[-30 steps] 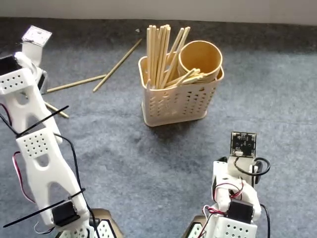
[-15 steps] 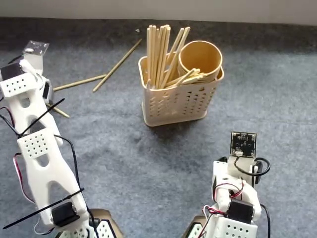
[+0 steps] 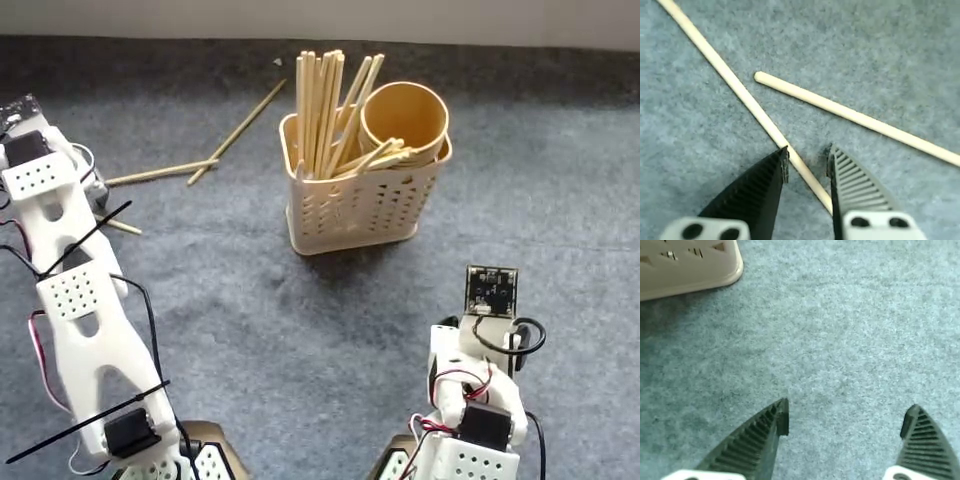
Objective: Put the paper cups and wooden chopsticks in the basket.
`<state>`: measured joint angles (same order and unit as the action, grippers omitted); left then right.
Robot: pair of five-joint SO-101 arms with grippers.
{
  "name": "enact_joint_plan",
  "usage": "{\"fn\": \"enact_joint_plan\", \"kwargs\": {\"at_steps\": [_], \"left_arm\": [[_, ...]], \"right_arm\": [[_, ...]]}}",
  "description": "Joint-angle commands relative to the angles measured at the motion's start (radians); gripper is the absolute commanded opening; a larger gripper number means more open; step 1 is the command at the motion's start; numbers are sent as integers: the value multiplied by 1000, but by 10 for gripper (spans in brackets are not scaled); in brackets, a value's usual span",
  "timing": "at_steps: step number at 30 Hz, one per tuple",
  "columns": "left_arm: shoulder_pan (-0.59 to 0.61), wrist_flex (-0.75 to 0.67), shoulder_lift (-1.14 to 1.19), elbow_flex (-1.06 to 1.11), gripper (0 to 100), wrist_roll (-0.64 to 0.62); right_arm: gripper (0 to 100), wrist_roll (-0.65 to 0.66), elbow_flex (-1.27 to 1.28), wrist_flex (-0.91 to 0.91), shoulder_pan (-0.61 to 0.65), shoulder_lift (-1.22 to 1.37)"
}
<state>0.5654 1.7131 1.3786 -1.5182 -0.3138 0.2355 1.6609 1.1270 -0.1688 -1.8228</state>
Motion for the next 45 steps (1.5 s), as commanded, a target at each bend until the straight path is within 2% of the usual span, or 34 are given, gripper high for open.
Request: {"fn": "enact_joint_plan", "kwargs": {"at_steps": [1,11,16,17,19,20,21,23,27,34,38,42,45], "left_arm": [[13,23,12,8,147,-49],[81,54,13,10,146,-49],[33,54,18,15,146,-43],[22,54,19,10,130,-41],[4,48,16,7,21,-40],[-4,40,12,7,0,-40],[-10,34,10,7,22,-40],[-15,32,8,-2,3,-40],[-19,63,7,-162,6,-9],[-168,58,-315,-147,5,100],[-312,-52,-581,-147,5,101],[-513,-318,-791,-142,5,103],[-650,-523,-826,-143,5,144]], "right_arm": [[347,12,125,-15,7,-8],[347,12,125,-15,8,-8],[347,12,125,-15,10,-8],[347,12,125,-15,10,-8],[347,12,125,-15,10,-8],[347,12,125,-15,10,-8],[347,12,125,-15,10,-8],[347,12,125,-15,10,-8],[347,12,125,-15,10,-8],[347,12,125,-18,10,-8],[347,12,125,-18,10,-8],[347,12,125,-18,10,-8],[347,12,125,-18,8,-8]]}}
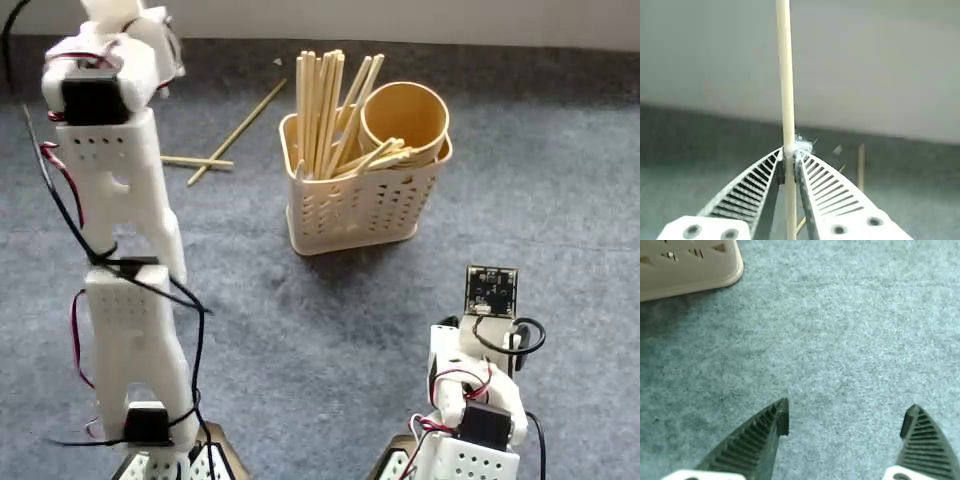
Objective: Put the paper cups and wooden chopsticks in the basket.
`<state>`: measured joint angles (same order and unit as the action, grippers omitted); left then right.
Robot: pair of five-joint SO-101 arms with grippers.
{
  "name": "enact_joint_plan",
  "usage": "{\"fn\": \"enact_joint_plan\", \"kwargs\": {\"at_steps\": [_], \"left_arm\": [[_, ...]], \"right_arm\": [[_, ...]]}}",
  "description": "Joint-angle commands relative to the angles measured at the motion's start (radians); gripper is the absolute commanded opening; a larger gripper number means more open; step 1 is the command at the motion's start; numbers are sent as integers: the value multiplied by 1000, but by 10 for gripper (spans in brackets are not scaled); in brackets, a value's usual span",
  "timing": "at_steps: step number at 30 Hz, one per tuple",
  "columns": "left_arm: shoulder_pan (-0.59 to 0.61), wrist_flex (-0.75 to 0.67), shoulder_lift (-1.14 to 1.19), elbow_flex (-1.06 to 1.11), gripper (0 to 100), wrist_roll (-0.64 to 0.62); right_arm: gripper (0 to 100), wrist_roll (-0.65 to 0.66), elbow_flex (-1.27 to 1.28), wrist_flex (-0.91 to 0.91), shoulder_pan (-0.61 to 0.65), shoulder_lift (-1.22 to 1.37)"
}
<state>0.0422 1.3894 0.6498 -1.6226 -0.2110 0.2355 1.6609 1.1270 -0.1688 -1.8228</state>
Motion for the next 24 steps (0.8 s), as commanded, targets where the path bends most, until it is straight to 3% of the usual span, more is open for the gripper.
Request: {"fn": "enact_joint_plan", "kwargs": {"at_steps": [1,4,13,21,24], "left_arm": [[-163,-262,-97,-39,5,72],[-246,-351,-96,-39,5,143],[-472,-285,-81,-38,5,494],[-473,-292,42,-42,8,500],[-458,-267,30,-41,8,423]], "right_arm": [[347,12,125,-18,8,-8],[347,12,125,-18,8,-8],[347,14,125,-18,28,-8],[347,64,125,-13,39,-8],[347,66,125,-13,41,-8]]}}
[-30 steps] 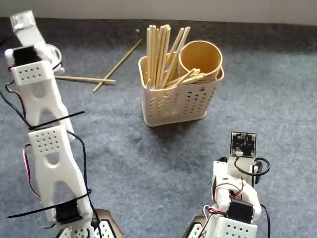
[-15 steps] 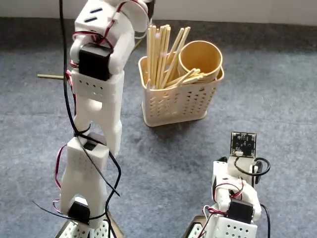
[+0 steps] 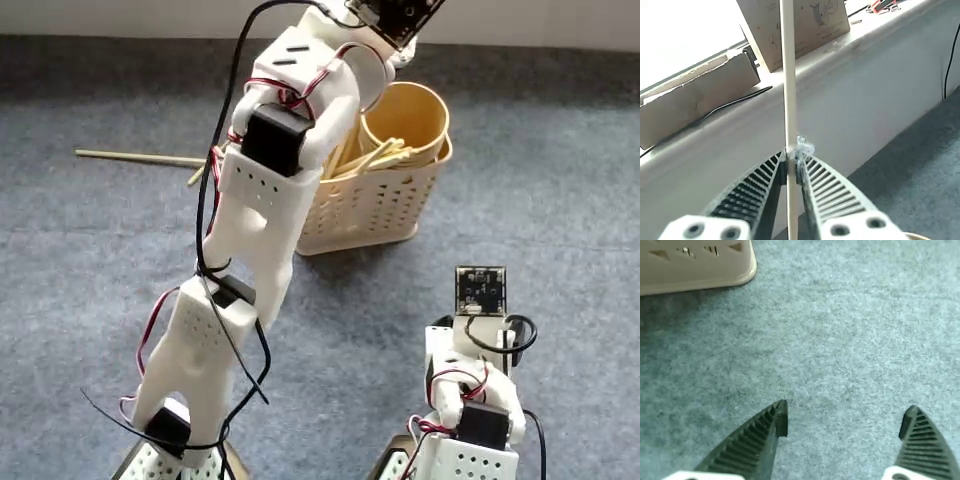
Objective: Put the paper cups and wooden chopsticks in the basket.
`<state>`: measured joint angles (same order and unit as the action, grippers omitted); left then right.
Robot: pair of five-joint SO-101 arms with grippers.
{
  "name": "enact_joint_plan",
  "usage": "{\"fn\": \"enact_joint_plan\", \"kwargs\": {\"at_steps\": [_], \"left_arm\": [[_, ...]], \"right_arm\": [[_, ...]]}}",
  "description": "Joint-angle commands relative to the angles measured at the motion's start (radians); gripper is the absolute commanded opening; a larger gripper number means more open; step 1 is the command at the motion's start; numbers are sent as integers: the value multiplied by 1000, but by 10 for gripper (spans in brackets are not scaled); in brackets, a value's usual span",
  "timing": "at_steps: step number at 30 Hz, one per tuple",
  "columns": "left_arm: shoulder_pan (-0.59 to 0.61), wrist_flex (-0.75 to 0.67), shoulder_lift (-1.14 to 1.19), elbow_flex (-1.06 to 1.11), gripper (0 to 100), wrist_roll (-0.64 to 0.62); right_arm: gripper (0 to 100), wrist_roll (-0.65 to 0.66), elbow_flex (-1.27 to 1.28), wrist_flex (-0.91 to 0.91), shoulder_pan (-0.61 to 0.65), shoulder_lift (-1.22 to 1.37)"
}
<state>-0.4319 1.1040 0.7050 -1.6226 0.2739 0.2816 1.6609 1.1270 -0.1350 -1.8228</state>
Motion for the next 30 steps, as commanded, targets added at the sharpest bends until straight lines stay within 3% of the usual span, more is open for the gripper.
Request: {"fn": "enact_joint_plan", "kwargs": {"at_steps": [1,10,17,23,30], "left_arm": [[31,60,-33,-41,8,-91],[91,497,-85,-42,34,-354],[150,508,-85,-41,220,-486],[168,500,-90,-41,224,-479],[380,473,-84,-35,224,-482]], "right_arm": [[347,20,125,-13,7,-8],[347,17,125,-13,7,-8],[347,17,125,-13,7,-8],[347,17,125,-12,7,-8],[347,20,125,-12,7,-8]]}}
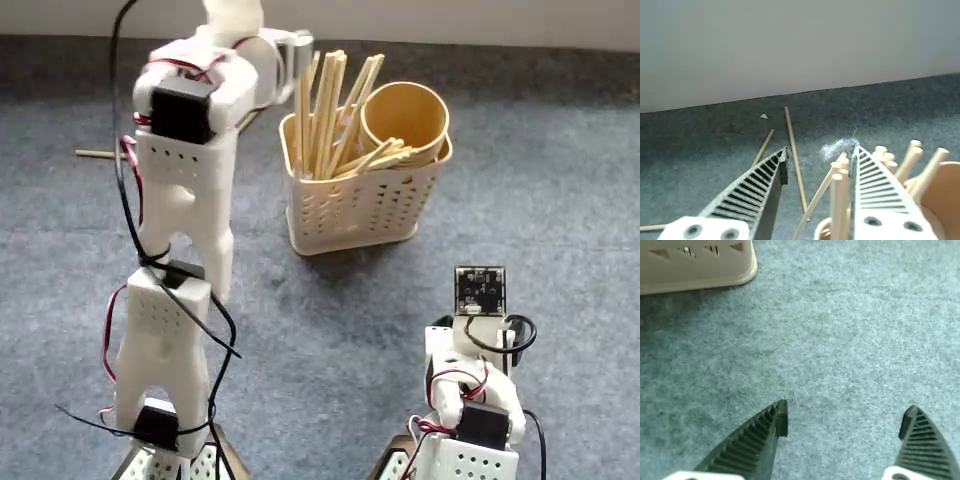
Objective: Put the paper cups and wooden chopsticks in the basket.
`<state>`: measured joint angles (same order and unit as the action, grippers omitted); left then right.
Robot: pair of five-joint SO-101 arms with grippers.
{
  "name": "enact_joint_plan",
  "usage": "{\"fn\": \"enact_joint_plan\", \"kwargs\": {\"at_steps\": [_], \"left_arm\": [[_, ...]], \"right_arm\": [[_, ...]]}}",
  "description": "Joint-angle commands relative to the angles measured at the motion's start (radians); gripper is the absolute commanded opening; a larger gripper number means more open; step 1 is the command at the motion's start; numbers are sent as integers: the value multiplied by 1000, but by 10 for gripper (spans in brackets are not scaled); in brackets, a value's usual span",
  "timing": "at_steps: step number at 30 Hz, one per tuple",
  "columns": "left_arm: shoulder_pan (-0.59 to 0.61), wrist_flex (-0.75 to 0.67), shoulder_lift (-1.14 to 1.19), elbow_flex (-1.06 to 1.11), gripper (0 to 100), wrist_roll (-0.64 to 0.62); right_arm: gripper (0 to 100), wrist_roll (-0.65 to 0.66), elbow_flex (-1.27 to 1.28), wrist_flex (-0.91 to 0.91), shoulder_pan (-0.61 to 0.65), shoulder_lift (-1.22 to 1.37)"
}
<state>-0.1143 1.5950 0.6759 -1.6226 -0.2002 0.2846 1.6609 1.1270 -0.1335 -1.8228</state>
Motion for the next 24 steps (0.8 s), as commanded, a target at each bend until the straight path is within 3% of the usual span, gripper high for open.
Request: {"fn": "enact_joint_plan", "kwargs": {"at_steps": [1,6,10,14,21,24], "left_arm": [[85,-15,-54,-35,224,-8],[291,107,-51,-30,225,0],[401,104,51,110,227,241],[406,57,209,285,229,450],[346,-92,384,297,300,760],[321,-107,401,297,302,815]], "right_arm": [[347,17,125,-12,5,-8],[347,17,125,-12,2,-8],[347,17,125,-12,2,-8],[347,15,125,-12,2,-8],[347,14,125,-12,2,-7],[347,14,125,-12,2,-7]]}}
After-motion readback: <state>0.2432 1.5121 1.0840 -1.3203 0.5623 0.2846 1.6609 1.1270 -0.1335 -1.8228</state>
